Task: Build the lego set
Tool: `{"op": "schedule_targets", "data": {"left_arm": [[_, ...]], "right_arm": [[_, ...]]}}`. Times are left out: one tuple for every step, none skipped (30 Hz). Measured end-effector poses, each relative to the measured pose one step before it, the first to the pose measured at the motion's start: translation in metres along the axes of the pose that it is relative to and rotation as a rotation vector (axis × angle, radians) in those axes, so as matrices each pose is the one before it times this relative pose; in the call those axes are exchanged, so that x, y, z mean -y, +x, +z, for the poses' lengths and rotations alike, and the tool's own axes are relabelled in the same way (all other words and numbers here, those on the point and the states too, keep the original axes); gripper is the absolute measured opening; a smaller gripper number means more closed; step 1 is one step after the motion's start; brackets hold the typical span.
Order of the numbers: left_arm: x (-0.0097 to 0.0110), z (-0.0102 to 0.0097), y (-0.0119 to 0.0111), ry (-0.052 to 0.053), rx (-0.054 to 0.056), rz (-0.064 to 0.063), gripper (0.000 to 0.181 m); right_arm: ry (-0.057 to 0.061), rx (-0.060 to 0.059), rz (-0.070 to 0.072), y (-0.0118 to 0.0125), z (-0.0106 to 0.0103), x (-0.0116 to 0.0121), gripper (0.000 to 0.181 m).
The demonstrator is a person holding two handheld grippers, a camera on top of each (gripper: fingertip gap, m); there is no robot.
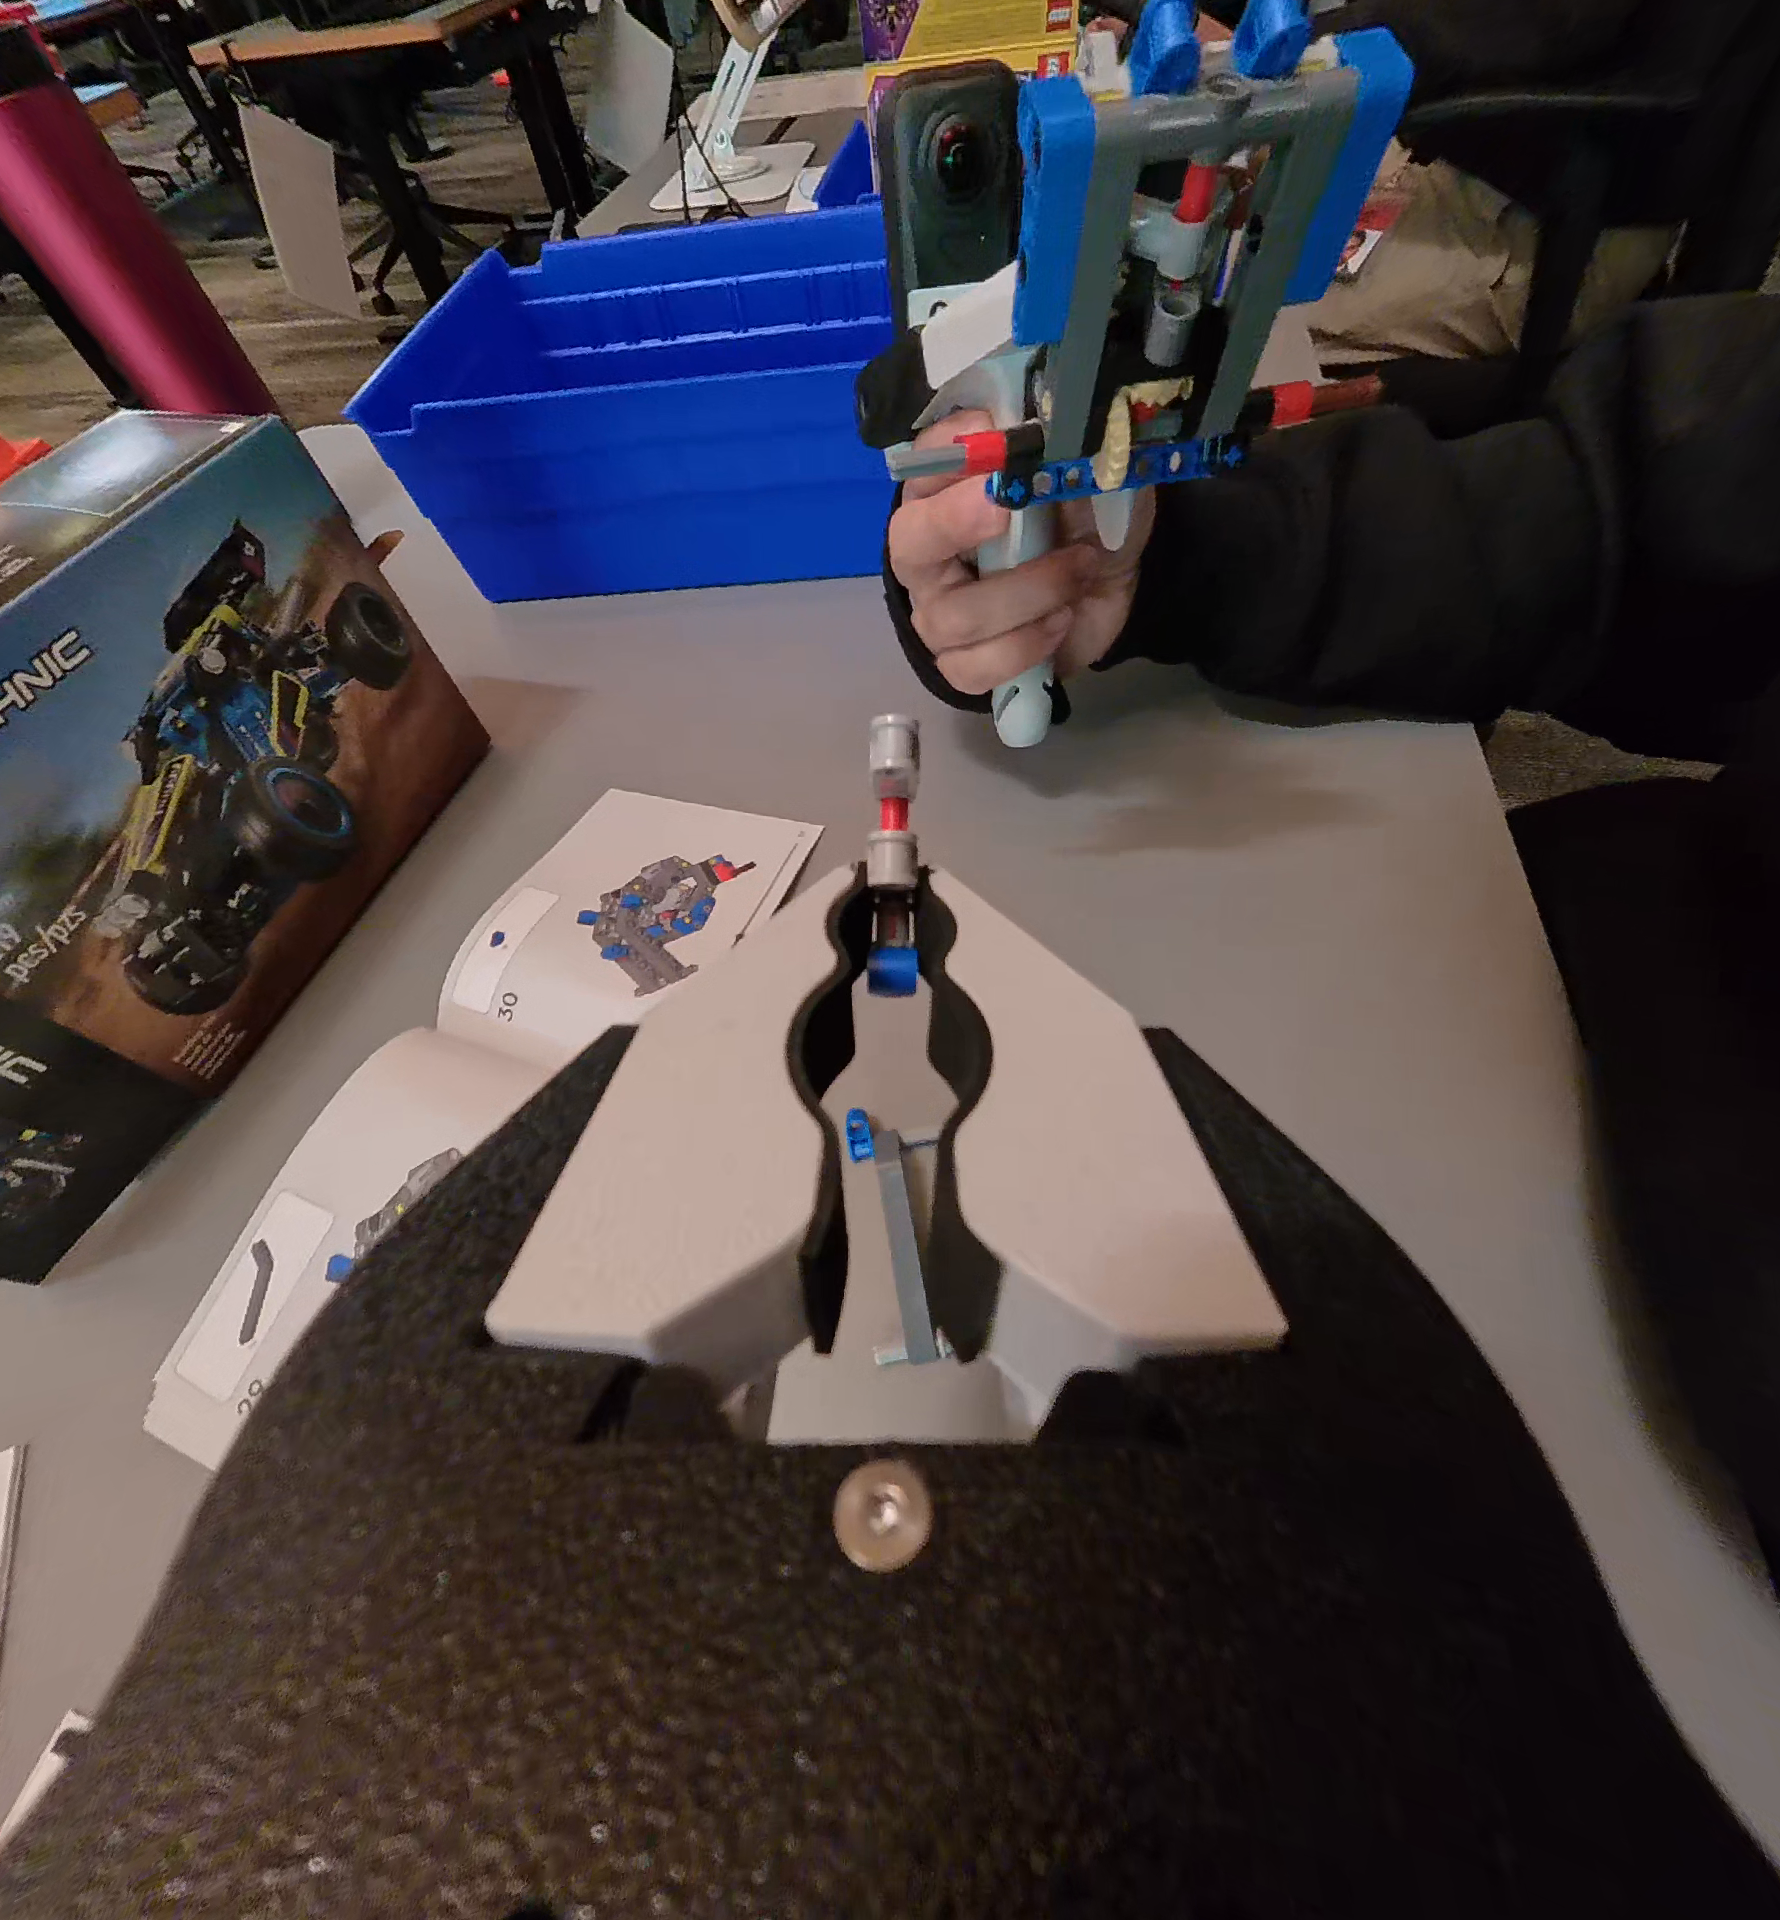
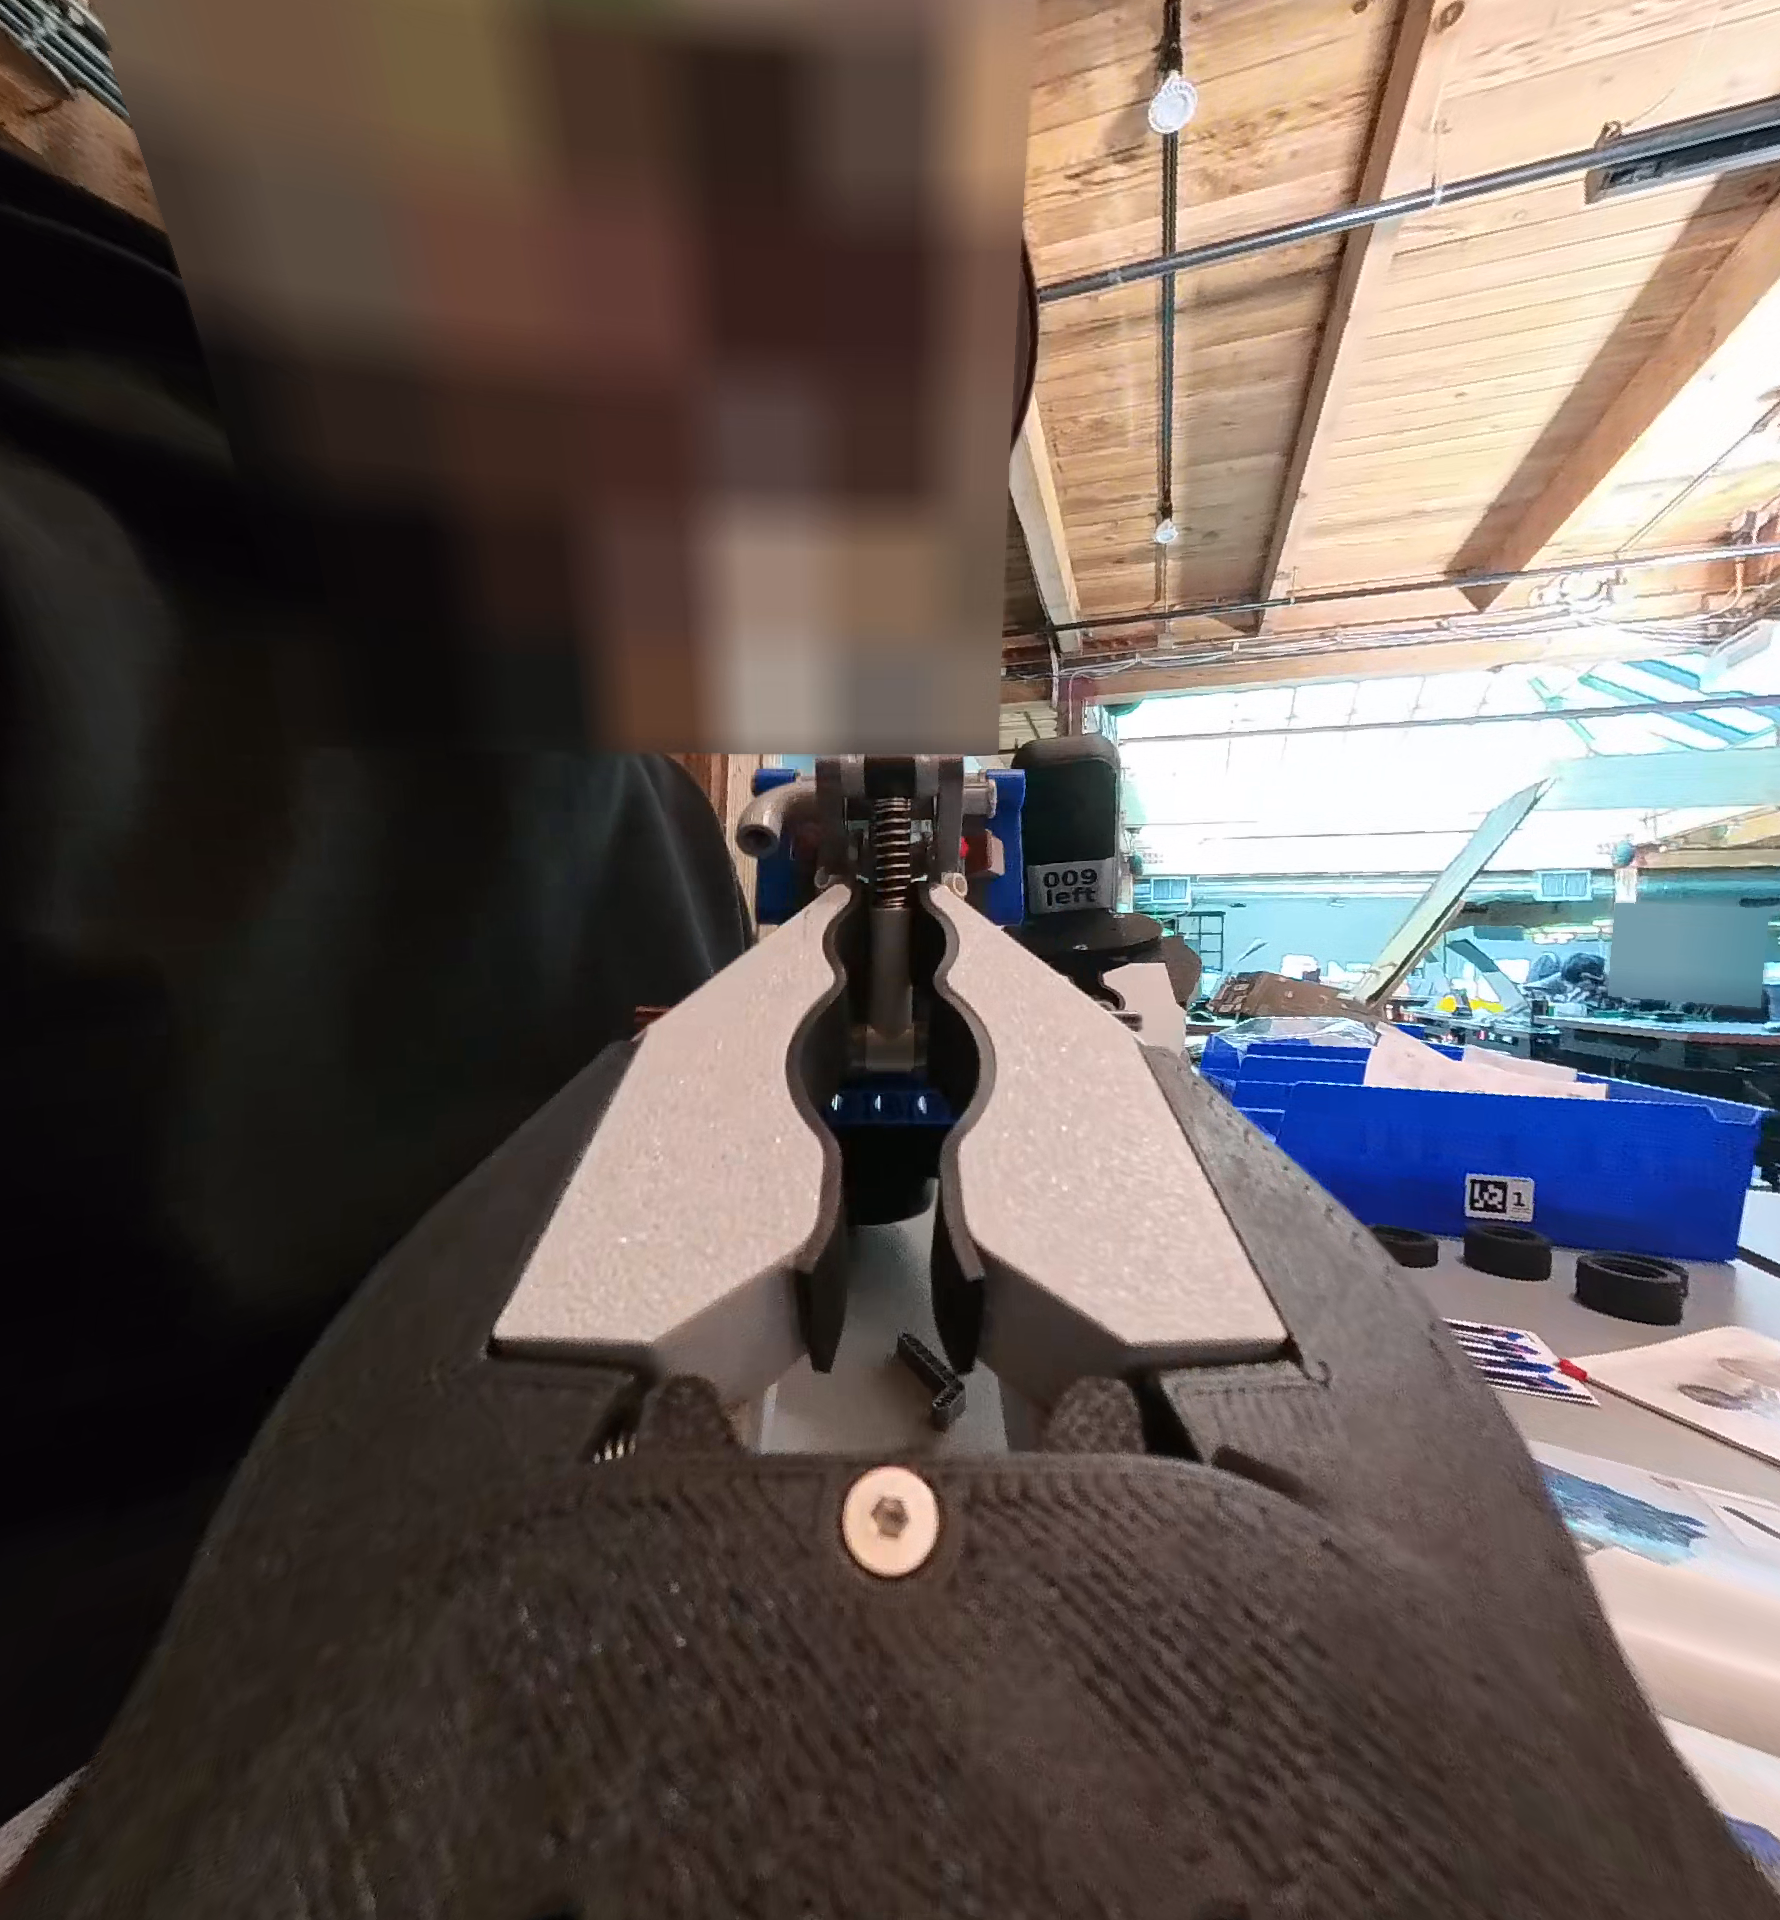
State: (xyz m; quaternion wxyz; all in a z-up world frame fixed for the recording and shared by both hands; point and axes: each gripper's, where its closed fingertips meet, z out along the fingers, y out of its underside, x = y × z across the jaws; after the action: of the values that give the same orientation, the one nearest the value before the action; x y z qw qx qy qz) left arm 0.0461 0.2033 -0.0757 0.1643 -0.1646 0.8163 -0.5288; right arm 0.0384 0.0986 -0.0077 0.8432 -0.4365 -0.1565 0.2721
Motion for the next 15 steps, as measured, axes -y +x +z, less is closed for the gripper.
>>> {"op": "schedule_targets", "data": {"left_arm": [[0.00057,0.00044,0.00036,0.0004,-0.0022,0.0013,0.004],[0.00054,0.00030,0.00061,-0.0004,-0.0032,0.0008,0.004],[0.00043,0.00015,0.00048,-0.0009,-0.0020,0.0010,0.004],[0.00014,0.00009,0.00044,-0.0015,-0.0009,0.0022,0.004],[0.00003,-0.00007,0.00038,-0.0028,-0.0011,0.0014,0.004],[-0.00002,-0.00034,0.00029,-0.0020,-0.0015,0.0010,0.004],[0.00043,-0.00059,0.00032,0.0002,-0.0021,0.0008,0.004],[0.00062,-0.00085,0.00042,0.0011,-0.0035,-0.0001,0.004],[0.00067,-0.00106,0.00062,0.0016,-0.0054,-0.0021,0.004],[0.00101,-0.00104,0.00069,0.0036,-0.0060,-0.0026,0.004],[0.00117,-0.00131,0.00036,0.0050,-0.0039,-0.0013,0.004],[0.00061,-0.00158,0.00082,0.0018,-0.0065,0.0001,0.004],[-0.00038,-0.00168,0.00109,-0.0029,-0.0099,0.0010,0.004],[-0.00123,-0.00162,0.00058,-0.0047,-0.0069,0.0014,0.004],[-0.00264,-0.00124,-0.00031,-0.0077,-0.0036,0.0004,0.004]], "right_arm": [[-0.0045,0.0030,-0.0016,-0.00064,0.00022,-0.00051,0.005],[-0.0065,0.0057,0.0030,-0.00093,0.00035,-0.00075,0.005],[-0.0077,-0.0029,-0.0023,0.00034,0.00058,-0.00087,0.005],[-0.0107,-0.0051,-0.0049,0.00041,0.00057,-0.00151,0.005],[-0.0111,0.0017,0.0000,-0.00027,0.00067,-0.00166,0.005],[-0.0081,-0.0032,0.0004,0.00051,0.00048,-0.00122,0.005],[-0.0055,-0.0048,-0.0025,0.00067,0.00031,-0.00108,0.005],[-0.0068,0.0018,0.0025,-0.00009,0.00010,-0.00120,0.005],[-0.0069,0.0000,0.0026,0.00024,-0.00019,-0.00129,0.005],[-0.0075,-0.0116,-0.0023,0.00168,-0.00037,-0.00114,0.005],[-0.0109,-0.0109,-0.0033,0.00149,-0.00051,-0.00167,0.005],[-0.0207,-0.0164,0.0018,0.00260,-0.00047,-0.00268,0.005],[-0.0530,-0.0501,-0.0023,0.00760,-0.00037,-0.00683,0.005],[-0.0854,-0.0664,-0.0184,0.00961,-0.00022,-0.01143,0.005],[-0.1042,-0.0617,-0.0270,0.00852,0.00061,-0.01412,0.005]]}}
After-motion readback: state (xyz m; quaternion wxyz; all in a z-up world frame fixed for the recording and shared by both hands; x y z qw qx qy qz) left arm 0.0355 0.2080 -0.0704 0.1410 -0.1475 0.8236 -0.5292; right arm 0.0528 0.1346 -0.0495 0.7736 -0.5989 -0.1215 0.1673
